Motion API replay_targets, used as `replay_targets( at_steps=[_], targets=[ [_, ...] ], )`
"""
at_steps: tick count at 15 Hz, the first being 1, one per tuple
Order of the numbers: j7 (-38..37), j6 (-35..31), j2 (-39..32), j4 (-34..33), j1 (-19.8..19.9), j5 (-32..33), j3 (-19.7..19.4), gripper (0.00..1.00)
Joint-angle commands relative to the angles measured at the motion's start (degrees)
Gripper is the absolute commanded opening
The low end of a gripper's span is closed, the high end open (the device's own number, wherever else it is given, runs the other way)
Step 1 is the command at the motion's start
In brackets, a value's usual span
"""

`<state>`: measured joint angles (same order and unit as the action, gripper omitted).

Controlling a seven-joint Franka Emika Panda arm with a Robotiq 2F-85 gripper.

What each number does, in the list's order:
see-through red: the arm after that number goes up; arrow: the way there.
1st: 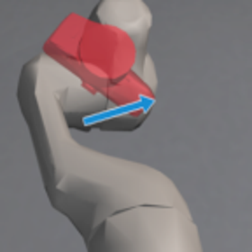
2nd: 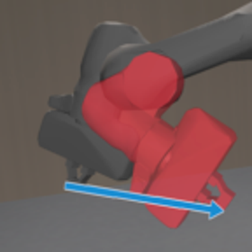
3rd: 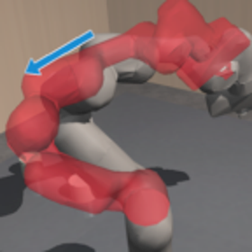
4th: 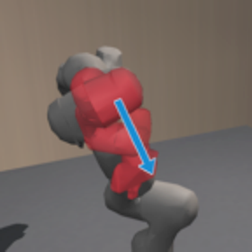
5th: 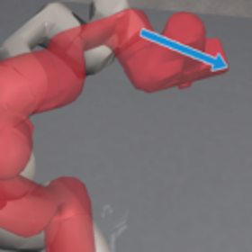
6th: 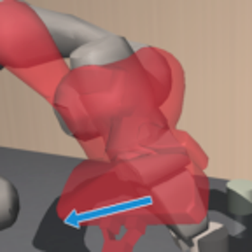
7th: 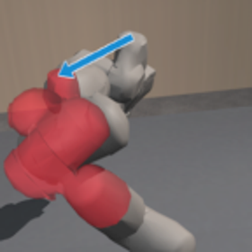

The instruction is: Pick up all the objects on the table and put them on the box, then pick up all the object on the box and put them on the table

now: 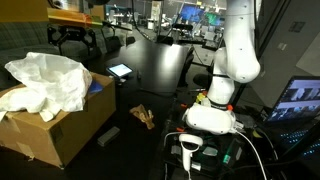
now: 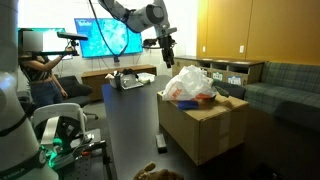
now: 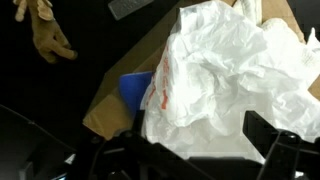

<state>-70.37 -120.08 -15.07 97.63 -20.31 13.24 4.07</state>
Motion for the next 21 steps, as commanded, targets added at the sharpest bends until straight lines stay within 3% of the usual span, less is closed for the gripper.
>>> replay_targets(
  at_steps=[1, 8, 12, 21],
  targets=[
    [-8.34, 3.9, 4.36, 4.59, -2.33, 5.23, 2.32, 1.0],
    [-14.84, 9.55, 0.03, 1.73, -6.5, 6.95, 9.21, 1.0],
    [-13.97, 10.8, -4.7, -2.12, -9.38, 7.34, 11.28, 1.0],
    [8.9, 12.82, -12.74, -13.91, -15.93, 8.55, 12.19, 1.0]
  ],
)
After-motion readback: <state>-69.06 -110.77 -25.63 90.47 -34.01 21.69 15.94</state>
